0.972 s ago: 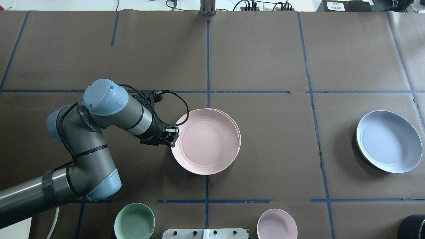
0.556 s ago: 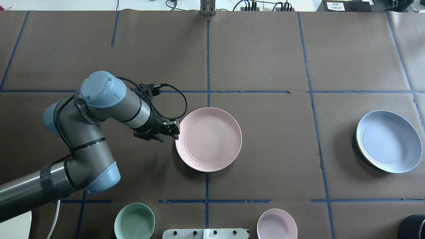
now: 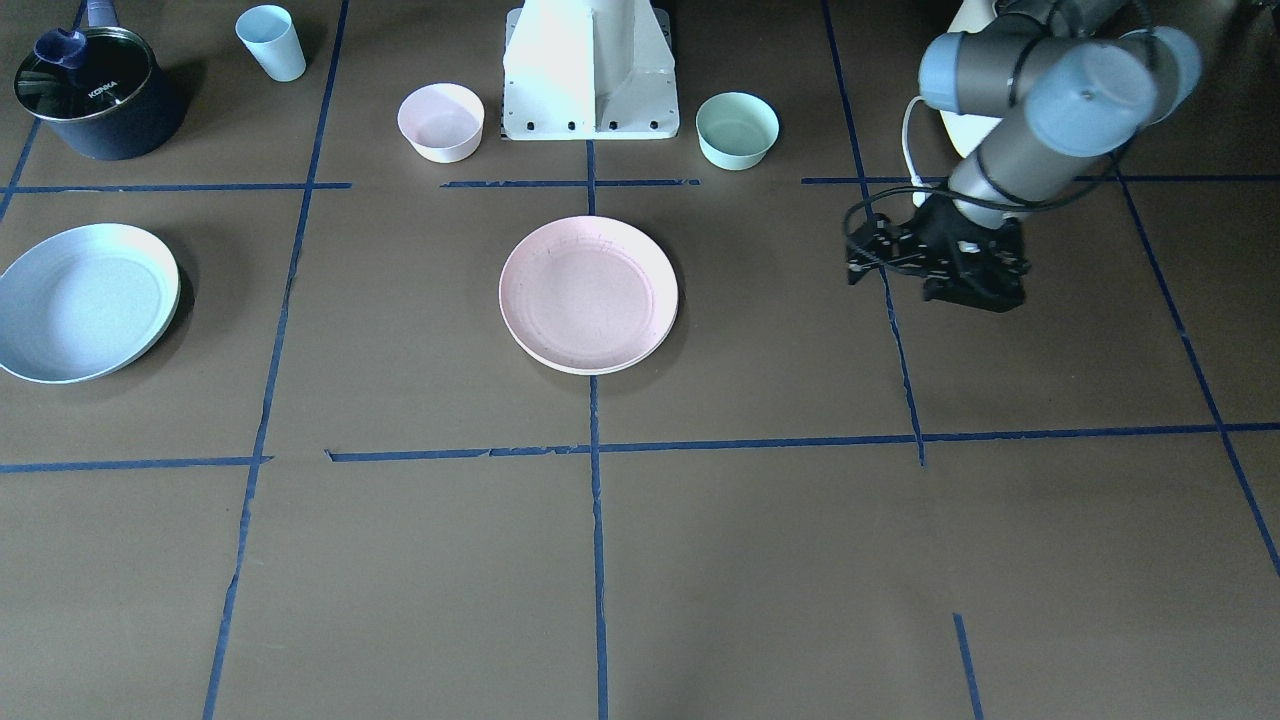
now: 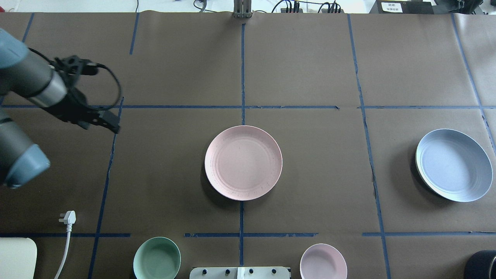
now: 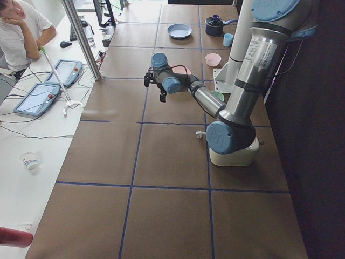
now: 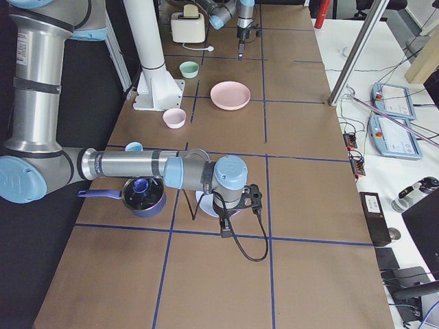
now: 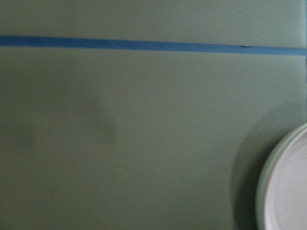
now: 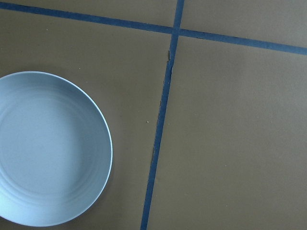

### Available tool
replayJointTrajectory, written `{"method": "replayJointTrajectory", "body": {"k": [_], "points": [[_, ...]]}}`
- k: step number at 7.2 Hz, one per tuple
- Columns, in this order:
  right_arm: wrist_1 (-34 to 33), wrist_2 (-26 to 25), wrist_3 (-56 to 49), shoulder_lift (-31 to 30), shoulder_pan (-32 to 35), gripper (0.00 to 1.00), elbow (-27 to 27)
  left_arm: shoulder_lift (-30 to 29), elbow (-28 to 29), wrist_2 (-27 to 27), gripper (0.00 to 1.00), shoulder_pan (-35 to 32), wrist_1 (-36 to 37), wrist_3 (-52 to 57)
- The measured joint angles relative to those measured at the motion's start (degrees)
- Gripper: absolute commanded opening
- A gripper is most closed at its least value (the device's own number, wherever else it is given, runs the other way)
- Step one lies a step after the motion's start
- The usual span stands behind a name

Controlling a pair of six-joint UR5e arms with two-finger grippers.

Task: Stack three plates with pink and blue
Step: 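Open the left gripper and withdraw the left arm off the table, then reach the right gripper to the rim of the light blue plate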

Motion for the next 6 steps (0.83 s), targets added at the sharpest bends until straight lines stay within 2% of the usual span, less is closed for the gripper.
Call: {"method": "replayJointTrajectory", "body": {"k": [2,3,5,6], "points": [[0.0,0.2,0.1,0.1,0.0,1.0,0.1,11.1,-5.3,-1.4,1.0,-13.6,11.3,26.5],[0.0,0.3,0.2,0.1,0.0,1.0,0.1,16.5,-5.4,-1.7,1.0,-21.0,13.9,37.8],[0.3,1.0,2.9,0.0,-0.7,1.0,0.1,22.9,-2.7,-3.7,1.0,-32.2,15.5,47.6],[3.1,2.1,7.8,-0.6,-2.4,1.0,0.2,24.4,-1.9,-5.4,1.0,-34.4,15.5,48.7]]}}
